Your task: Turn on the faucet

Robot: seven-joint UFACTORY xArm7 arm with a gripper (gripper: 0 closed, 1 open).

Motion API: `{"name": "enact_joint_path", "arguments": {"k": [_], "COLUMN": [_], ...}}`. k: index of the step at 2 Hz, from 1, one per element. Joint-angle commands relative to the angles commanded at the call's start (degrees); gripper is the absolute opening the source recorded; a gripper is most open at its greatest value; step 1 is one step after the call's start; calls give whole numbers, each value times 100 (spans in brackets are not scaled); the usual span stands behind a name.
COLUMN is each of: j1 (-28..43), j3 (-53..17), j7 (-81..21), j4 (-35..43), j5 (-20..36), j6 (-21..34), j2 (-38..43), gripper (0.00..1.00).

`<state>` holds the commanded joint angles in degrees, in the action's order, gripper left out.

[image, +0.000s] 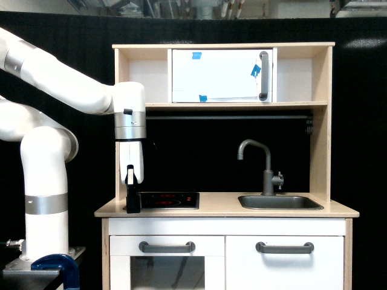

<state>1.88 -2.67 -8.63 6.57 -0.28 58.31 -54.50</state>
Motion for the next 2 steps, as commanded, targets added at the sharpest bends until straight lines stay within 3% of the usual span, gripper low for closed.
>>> {"name": "enact_joint_path", "arguments": {"k": [1,2], "j1": [475,2272], "j3": [-1289,-3171], "j7": [-2530,-5739], "j4": [644,1248], "j5": [-271,776], "j6": [-1011,-1479], "j2": [1184,1797], "gripper": [100,100]}}
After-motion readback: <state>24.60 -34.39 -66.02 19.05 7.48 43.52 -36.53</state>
